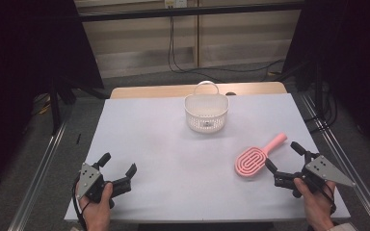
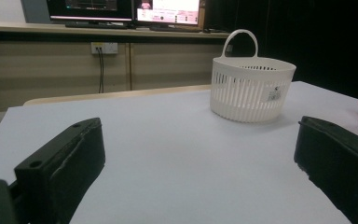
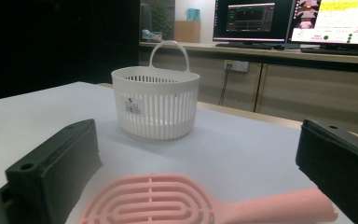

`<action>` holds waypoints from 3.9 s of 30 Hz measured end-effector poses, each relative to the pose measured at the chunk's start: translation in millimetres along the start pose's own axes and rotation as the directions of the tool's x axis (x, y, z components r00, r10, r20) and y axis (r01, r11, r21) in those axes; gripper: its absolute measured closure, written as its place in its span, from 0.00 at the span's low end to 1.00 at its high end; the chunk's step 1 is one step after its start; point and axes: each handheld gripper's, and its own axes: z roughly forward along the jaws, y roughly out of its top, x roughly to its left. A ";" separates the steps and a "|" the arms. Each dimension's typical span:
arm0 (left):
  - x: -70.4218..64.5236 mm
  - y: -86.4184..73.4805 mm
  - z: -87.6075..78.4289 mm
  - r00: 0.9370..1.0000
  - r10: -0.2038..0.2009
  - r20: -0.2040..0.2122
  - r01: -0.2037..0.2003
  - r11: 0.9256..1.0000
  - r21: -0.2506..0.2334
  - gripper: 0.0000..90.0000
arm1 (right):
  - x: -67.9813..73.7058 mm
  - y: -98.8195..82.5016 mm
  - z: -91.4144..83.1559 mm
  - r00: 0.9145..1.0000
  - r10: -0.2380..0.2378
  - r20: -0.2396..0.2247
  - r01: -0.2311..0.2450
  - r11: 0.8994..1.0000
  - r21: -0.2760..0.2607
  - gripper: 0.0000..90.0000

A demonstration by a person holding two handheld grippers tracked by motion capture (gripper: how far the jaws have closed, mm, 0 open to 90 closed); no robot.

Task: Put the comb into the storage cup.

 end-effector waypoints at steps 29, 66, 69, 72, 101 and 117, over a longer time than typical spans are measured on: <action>-5.1 -0.6 2.3 0.999 0.037 0.034 -0.038 0.999 0.010 0.02 | -7.2 16.4 28.8 0.998 -0.034 0.054 0.032 0.999 0.038 0.00; -6.2 0.4 5.0 0.998 0.026 0.053 -0.026 1.000 -0.003 0.02 | -38.7 63.6 79.2 0.995 -0.033 0.093 0.034 0.999 -0.006 0.02; -6.1 0.4 5.2 0.998 0.032 0.050 -0.032 0.999 0.001 0.02 | -41.5 65.4 84.9 0.996 -0.026 0.087 0.027 1.000 -0.013 0.02; -6.1 0.3 5.2 0.998 0.026 0.051 -0.026 1.000 -0.003 0.02 | -42.9 63.9 90.1 0.996 -0.008 0.088 0.011 1.000 -0.028 0.03; -6.0 0.1 4.9 0.998 0.030 0.062 -0.030 1.000 -0.001 0.02 | -41.3 45.5 89.5 1.000 -0.006 0.016 0.005 0.999 0.041 0.54; -6.2 0.0 4.9 0.998 0.032 0.059 -0.032 0.999 0.000 0.02 | -44.5 46.6 90.1 0.997 -0.058 -0.046 0.066 0.978 0.197 0.95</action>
